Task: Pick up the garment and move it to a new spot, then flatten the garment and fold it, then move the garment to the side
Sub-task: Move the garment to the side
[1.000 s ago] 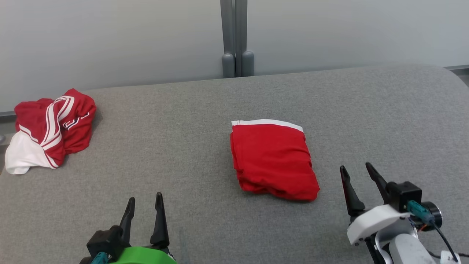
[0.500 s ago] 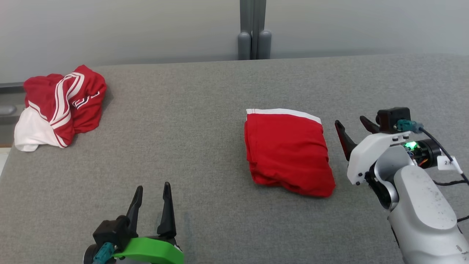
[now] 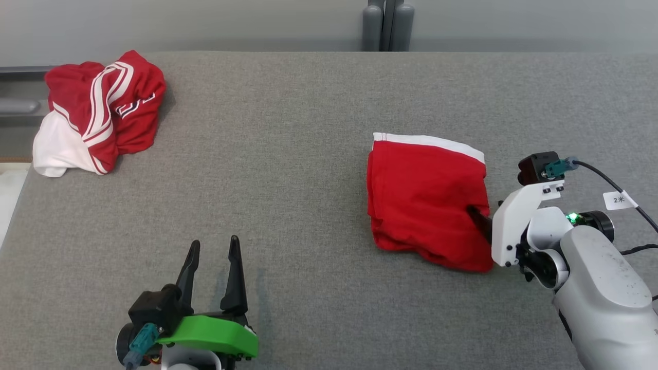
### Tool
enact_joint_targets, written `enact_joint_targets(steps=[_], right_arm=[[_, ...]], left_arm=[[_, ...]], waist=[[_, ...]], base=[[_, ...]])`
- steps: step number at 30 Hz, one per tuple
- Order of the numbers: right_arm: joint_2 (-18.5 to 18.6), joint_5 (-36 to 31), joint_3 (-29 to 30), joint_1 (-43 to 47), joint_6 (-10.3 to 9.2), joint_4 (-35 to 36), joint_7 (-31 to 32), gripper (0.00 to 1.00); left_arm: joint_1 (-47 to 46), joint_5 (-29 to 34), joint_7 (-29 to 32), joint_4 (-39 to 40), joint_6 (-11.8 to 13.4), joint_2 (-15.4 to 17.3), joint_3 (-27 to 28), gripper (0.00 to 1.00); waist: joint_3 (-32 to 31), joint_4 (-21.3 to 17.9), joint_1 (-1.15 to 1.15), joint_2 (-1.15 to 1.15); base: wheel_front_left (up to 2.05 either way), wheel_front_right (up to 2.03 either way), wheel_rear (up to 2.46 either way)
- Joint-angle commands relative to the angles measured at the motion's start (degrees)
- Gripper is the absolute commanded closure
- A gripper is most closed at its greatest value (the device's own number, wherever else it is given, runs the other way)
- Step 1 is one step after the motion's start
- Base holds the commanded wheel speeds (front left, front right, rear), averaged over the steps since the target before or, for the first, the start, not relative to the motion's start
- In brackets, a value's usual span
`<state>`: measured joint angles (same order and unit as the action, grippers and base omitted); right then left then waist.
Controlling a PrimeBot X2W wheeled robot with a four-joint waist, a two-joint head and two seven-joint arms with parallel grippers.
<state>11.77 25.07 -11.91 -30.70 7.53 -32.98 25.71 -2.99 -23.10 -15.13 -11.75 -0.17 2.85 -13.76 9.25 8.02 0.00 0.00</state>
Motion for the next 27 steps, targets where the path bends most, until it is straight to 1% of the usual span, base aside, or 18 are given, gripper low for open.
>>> enact_joint_targets(steps=[1, 8, 9, 10, 11, 13, 17, 21, 25, 27], right_arm=[[0.33, 1.14, -0.47, -0.69, -0.08, -0.32, 0.43, 0.00], [0.56, 3.93, -3.47, -1.96, -0.08, -1.88, 0.34, 0.00], [0.55, 4.27, -3.88, -2.24, -0.08, -2.24, 0.05, 0.48], [0.55, 4.44, -4.13, -2.48, -0.08, -2.56, -0.23, 0.58], [0.58, 4.73, -4.46, -2.63, -0.08, -2.98, -0.65, 0.80], [0.71, 5.25, -5.03, -2.94, -0.08, -3.72, -1.46, 1.00], [2.18, 5.48, -5.74, -4.02, -0.10, -4.69, -4.50, 1.00], [3.83, 4.59, -6.55, -5.12, -0.09, -5.44, -7.39, 1.00], [6.00, 4.86, -6.93, -6.08, -0.09, -5.70, -8.79, 1.00], [7.09, 4.96, -6.92, -6.36, -0.09, -5.73, -9.21, 1.00]], left_arm=[[-0.91, 0.29, -0.02, 0.11, 0.13, 0.08, 0.14, 0.00], [-1.62, 0.43, -0.02, 0.22, 0.13, 0.08, 0.29, 0.00], [-1.72, 0.41, -0.02, 0.26, 0.14, 0.08, 0.20, 0.00], [-1.79, 0.39, -0.02, 0.29, 0.16, 0.08, 0.10, 0.00], [-1.91, 0.37, -0.02, 0.32, 0.18, 0.08, 0.01, 0.00], [-2.22, 0.37, -0.02, 0.47, 0.21, 0.08, -0.07, 0.00], [-2.46, 0.61, -0.02, 0.71, -0.14, 0.08, -0.26, 0.00], [-3.18, 1.14, -0.03, 0.91, -0.54, 0.08, -0.80, 0.00], [-4.16, 1.39, -0.02, 1.42, -0.73, 0.08, -1.63, 0.00], [-4.67, 1.77, -0.03, 1.99, -0.82, 0.08, -1.80, 0.00]], waist=[[0.90, 0.60, 0.00, 0.00], [1.94, 0.56, 0.00, 0.00], [2.07, 0.53, 0.00, 0.00], [2.17, 0.51, 0.00, 0.00], [2.28, 0.48, 0.00, 0.00], [2.45, 0.38, 0.00, 0.00], [2.80, -0.31, 0.00, 0.00], [3.08, -2.03, 0.00, 0.00], [3.47, -5.15, 0.00, 0.00], [3.79, -7.32, 0.00, 0.00]], base=[[0.00, 0.00, 0.00], [0.00, 0.00, 0.00], [0.00, 0.00, 0.00], [0.00, 0.00, 0.00], [0.00, 0.00, 0.00], [0.00, 0.00, 0.00], [0.00, 0.00, 0.00], [0.00, 0.00, 0.00], [0.00, 0.00, 0.00], [0.00, 0.00, 0.00]])
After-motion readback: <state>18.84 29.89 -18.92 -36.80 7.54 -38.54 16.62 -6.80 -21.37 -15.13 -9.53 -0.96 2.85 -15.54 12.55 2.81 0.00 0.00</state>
